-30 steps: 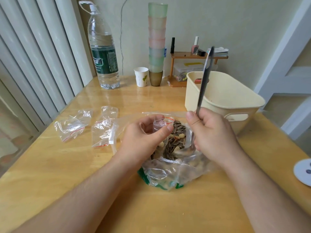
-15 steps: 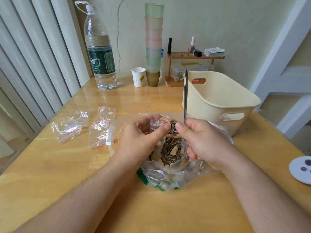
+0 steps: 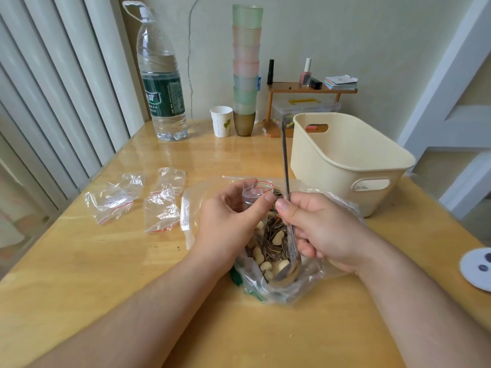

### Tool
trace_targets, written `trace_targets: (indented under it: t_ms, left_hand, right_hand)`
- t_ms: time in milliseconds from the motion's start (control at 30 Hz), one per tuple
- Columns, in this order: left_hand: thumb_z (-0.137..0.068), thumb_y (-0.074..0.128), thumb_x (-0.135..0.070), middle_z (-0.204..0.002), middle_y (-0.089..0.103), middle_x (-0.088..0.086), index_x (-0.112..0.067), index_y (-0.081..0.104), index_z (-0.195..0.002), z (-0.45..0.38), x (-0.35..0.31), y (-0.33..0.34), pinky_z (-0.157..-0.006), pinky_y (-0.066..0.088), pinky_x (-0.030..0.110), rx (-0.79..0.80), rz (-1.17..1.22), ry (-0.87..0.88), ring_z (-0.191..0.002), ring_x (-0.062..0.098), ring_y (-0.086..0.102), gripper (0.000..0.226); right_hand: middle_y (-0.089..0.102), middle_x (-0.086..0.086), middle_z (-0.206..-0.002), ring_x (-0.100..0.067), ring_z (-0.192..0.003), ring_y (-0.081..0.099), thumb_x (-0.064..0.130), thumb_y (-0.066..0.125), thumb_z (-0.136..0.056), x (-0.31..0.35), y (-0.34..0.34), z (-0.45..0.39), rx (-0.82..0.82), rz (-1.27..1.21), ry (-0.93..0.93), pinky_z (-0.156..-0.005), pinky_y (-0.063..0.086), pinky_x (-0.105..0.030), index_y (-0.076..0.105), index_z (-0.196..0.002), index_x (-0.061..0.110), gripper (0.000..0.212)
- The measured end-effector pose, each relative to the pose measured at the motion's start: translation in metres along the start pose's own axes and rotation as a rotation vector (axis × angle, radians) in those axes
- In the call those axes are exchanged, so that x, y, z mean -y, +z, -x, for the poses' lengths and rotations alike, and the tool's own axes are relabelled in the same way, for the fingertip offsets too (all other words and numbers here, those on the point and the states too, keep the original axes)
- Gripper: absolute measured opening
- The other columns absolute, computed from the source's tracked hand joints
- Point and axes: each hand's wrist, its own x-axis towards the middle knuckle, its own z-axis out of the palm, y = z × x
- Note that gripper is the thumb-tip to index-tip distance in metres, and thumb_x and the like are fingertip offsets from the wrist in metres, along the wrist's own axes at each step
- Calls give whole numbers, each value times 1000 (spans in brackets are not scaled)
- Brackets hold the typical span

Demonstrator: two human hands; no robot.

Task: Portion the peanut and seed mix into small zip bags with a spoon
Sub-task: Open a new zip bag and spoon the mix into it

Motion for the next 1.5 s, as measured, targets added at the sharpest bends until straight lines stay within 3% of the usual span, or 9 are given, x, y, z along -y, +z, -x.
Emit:
trace_targets:
  t_ms: [133,267,533,667,967,1133,1300,1400,1500]
  left_hand:
    - [-83,86,-31,-85,79,-3,-22,72,-121,-4,-3,-8,-72,57,28,2,79,-5,-75,12,70,41]
    - [-87,82,-23,-77,76,-8,-17,70,-122,-7,-6,-12,-65,55,20,-39,152,-10,-69,7,68,38]
    - [-93,77,-20,-62,68,-17,-14,69,-124,-8,-3,-11,-54,47,10,-58,154,-10,-55,-4,61,33]
    - [-92,78,-20,-63,69,-18,-15,69,-124,-8,-3,-12,-55,47,10,-40,140,5,-58,-5,62,34]
    - [-72,92,-48,-89,74,11,-20,74,-119,-14,4,-14,-75,53,38,-54,158,-152,-71,19,65,58]
    - [-88,81,-39,-81,67,10,-4,72,-117,-16,1,-16,-37,38,18,-89,251,-304,-51,14,55,47]
    - [-82,86,-44,-84,70,25,0,72,-114,-18,1,-15,-63,52,29,-35,327,-359,-68,23,59,56]
    - [-89,79,-38,-71,62,11,-5,73,-104,-17,-4,-19,-39,41,19,35,345,-393,-48,16,50,36]
    - [-82,81,-36,-88,69,12,-10,76,-95,-20,-10,-27,-48,47,25,70,358,-328,-61,18,58,29]
  right_hand:
    - [39,8,-46,-13,-40,44,46,53,-106,-4,-3,-4,-89,77,-11,-43,32,-24,56,-84,20,34]
    - [62,0,-50,-21,-51,61,68,47,-93,-9,-7,-9,-277,273,-93,-63,52,-47,62,-92,37,35]
    - [70,5,-61,-6,-52,65,50,48,-105,-9,-7,-8,-435,463,-148,-66,51,-33,59,-88,29,29]
    - [65,-1,-61,-20,-67,71,48,51,-103,-7,-9,-7,-506,519,-203,-69,57,-39,58,-86,24,31]
    - [70,9,-71,-7,-67,69,47,53,-102,-10,14,-6,-415,460,-295,-73,58,-36,60,-96,34,16]
    - [73,10,-71,-4,-67,72,43,57,-103,-15,15,-12,-416,352,-230,-77,61,-40,66,-95,32,16]
    - [71,22,-72,2,-65,67,47,53,-104,-15,14,-13,-420,409,-158,-66,48,-22,66,-97,35,19]
    - [70,23,-68,-1,-60,67,44,53,-106,-10,12,-12,-416,406,-126,-60,45,-18,67,-99,33,19]
    - [72,20,-72,-6,-54,68,40,53,-107,-4,8,-6,-431,371,-124,-63,52,-27,65,-95,31,19]
